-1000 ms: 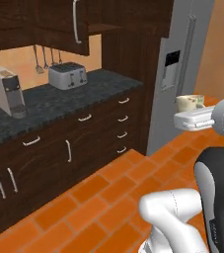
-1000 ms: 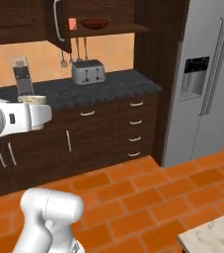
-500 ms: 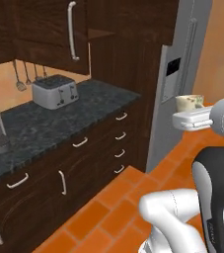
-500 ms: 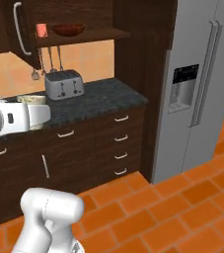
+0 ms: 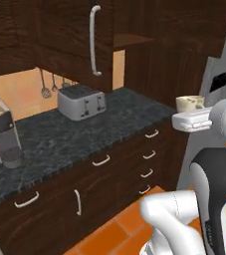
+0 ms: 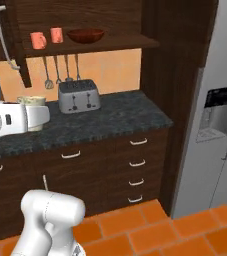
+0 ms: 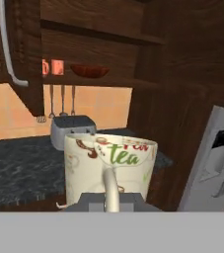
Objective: Gather all objects into one cabinet and sort the glasses and bowls to opposite sides.
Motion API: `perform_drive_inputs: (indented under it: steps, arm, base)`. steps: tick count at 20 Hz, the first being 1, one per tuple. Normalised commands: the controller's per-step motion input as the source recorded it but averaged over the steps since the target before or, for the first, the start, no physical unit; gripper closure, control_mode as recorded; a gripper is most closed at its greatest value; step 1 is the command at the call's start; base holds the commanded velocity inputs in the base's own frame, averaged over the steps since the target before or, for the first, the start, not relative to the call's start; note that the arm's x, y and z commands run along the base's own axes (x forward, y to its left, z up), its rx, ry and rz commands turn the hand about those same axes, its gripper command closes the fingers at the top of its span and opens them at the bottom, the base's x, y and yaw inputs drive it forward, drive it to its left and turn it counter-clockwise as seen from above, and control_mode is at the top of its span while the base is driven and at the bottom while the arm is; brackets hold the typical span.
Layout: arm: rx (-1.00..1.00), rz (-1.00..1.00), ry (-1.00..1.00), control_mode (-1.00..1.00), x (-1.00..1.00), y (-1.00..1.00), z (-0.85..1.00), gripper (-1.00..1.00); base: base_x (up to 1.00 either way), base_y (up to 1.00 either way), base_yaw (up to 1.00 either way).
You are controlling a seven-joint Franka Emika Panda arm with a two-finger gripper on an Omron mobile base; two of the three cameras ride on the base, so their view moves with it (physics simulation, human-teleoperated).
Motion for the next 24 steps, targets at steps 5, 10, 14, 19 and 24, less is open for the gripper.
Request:
perform_drive_inputs:
  steps: [5, 10, 14, 19, 24]
  arm:
    - [0.00, 0.00, 0.00, 1.00, 0.00, 0.00, 0.00, 1.00]
    - [0.00, 0.00, 0.00, 1.00, 0.00, 0.00, 0.00, 1.00]
    - [0.00, 0.00, 0.00, 1.00, 0.00, 0.00, 0.00, 1.00]
    - [0.00, 0.00, 0.00, 1.00, 0.00, 0.00, 0.00, 1.00]
    - [0.00, 0.00, 0.00, 1.00, 0.00, 0.00, 0.00, 1.00]
  base:
    - [0.67, -0.47, 0.59]
    - [0.51, -0.63, 0.46]
    - [0.46, -0.40, 0.50]
    - [0.42, -0.30, 0.40]
    - [0.48, -0.42, 0.07]
